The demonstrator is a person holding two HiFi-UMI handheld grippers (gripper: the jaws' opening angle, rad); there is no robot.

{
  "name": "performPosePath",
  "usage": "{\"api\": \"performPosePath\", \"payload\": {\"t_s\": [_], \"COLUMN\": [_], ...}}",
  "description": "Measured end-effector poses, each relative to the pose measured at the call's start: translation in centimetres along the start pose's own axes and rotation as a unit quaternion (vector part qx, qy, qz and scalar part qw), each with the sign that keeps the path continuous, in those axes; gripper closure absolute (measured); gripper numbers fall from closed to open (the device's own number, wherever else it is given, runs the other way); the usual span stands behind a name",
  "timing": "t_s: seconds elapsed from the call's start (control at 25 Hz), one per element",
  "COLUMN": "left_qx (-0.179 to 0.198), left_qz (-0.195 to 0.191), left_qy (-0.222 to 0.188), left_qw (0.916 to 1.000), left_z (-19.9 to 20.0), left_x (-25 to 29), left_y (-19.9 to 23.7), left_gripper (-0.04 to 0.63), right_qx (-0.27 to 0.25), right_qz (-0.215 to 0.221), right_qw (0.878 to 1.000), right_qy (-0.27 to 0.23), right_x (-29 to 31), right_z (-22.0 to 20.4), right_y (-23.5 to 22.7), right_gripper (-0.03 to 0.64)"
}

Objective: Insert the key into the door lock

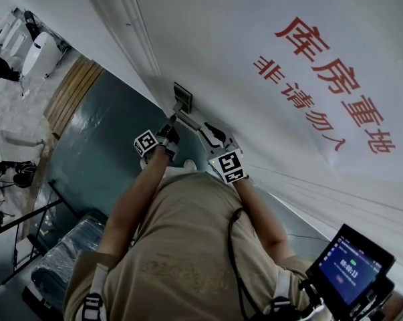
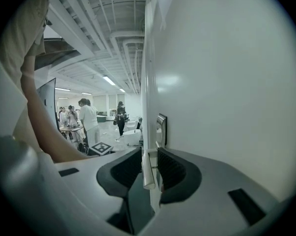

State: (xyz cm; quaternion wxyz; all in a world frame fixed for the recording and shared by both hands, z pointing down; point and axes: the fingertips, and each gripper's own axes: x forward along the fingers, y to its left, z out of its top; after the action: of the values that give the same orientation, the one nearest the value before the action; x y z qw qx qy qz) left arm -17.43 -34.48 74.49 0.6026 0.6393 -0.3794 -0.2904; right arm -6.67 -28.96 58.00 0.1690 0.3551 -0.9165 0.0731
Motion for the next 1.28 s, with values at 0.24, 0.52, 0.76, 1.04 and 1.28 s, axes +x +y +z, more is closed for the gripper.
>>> {"api": "performPosePath", "payload": {"t_s": [0.24, 0.52, 0.76, 1.04, 1.28], "left_qx": [-0.010, -0.021, -0.026, -0.025, -0.025], "left_qz": [-0.005, -0.005, -0.002, -0.016, -0.013], "left_qy": [-0.009, -0.012, -0.021, -0.012, -0.012], "left_qw": [0.9999, 0.9997, 0.9995, 0.9995, 0.9995], "left_z": [0.12, 0.10, -0.36, 0.00, 0.11], "left_x": [0.08, 0.47, 0.38, 0.51, 0.52], "left_y": [-0.15, -0.04, 0.00, -0.11, 0.16], "left_gripper": [0.563, 0.563, 0.565, 0.565, 0.565], "right_qx": [0.000, 0.001, 0.001, 0.003, 0.006], "right_qz": [0.002, 0.004, 0.008, 0.010, 0.007], "right_qw": [1.000, 1.000, 1.000, 1.000, 1.000], "right_qy": [-0.002, 0.002, 0.004, 0.009, 0.012], "right_x": [0.09, 0.29, 0.60, 0.85, 0.93], "right_z": [0.11, 0.16, 0.26, 0.02, -0.40], "right_y": [-0.03, 0.01, 0.17, 0.48, 0.59], "right_gripper": [0.506, 0.506, 0.506, 0.506, 0.506]}}
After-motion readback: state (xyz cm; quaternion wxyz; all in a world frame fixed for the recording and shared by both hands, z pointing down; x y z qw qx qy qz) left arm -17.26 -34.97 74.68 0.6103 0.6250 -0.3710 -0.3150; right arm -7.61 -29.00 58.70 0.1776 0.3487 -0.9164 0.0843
